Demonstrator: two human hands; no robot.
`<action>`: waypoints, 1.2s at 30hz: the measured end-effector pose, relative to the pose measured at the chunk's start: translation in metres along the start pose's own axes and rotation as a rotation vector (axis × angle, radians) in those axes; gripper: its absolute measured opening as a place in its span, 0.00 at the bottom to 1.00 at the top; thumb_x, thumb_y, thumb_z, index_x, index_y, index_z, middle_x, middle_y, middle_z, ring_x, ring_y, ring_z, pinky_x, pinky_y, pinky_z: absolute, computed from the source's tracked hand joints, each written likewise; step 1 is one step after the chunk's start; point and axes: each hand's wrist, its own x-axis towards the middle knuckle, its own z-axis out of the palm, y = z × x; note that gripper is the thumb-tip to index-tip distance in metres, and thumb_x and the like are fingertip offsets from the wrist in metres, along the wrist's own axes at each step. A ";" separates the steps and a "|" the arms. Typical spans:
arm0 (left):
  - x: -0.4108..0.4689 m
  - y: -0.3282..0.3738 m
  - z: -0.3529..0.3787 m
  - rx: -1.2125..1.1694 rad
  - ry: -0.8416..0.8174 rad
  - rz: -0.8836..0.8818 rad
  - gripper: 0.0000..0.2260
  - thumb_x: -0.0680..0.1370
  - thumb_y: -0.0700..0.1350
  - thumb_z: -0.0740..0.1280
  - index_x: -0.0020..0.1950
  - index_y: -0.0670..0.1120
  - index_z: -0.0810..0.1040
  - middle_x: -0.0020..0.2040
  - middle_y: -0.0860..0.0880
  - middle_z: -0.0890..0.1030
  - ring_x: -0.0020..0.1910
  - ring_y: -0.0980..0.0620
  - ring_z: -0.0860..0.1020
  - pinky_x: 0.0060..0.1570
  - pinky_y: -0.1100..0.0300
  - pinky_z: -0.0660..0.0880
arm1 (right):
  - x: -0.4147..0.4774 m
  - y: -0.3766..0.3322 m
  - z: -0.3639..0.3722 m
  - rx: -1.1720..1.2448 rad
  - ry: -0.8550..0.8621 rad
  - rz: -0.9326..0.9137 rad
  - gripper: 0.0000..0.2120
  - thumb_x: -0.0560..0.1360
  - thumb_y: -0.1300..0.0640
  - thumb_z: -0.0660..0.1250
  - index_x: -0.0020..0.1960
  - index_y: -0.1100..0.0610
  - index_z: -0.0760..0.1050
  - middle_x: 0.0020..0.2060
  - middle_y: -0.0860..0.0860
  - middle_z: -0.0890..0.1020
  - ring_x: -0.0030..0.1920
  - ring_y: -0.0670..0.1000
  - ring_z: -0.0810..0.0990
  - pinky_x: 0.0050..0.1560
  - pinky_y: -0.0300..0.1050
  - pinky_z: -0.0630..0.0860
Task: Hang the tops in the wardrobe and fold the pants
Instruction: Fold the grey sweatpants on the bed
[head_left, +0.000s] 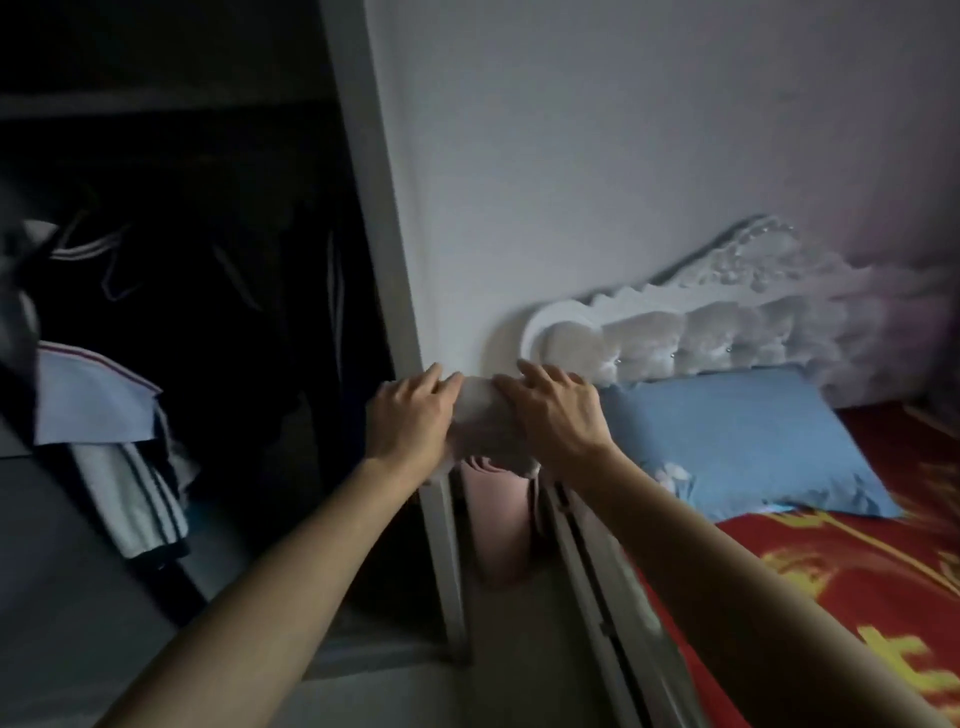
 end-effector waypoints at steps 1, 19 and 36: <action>0.000 -0.027 -0.001 0.016 0.023 -0.020 0.28 0.68 0.41 0.75 0.68 0.49 0.75 0.65 0.45 0.78 0.56 0.41 0.80 0.54 0.46 0.76 | 0.018 -0.022 -0.001 -0.011 0.026 -0.016 0.25 0.71 0.46 0.69 0.67 0.48 0.71 0.63 0.52 0.76 0.60 0.57 0.78 0.54 0.51 0.77; 0.099 -0.403 -0.159 0.253 0.557 -0.083 0.26 0.65 0.39 0.71 0.63 0.47 0.77 0.56 0.44 0.81 0.53 0.39 0.79 0.49 0.46 0.76 | 0.314 -0.275 -0.151 -0.171 0.666 -0.176 0.25 0.72 0.52 0.66 0.68 0.44 0.71 0.54 0.50 0.81 0.53 0.57 0.81 0.36 0.45 0.69; 0.365 -0.473 -0.183 0.383 0.799 -0.099 0.24 0.75 0.43 0.69 0.70 0.49 0.69 0.63 0.43 0.76 0.58 0.39 0.76 0.49 0.45 0.73 | 0.558 -0.196 -0.228 -0.332 0.949 -0.118 0.24 0.73 0.52 0.70 0.68 0.50 0.70 0.58 0.57 0.78 0.56 0.62 0.78 0.47 0.55 0.73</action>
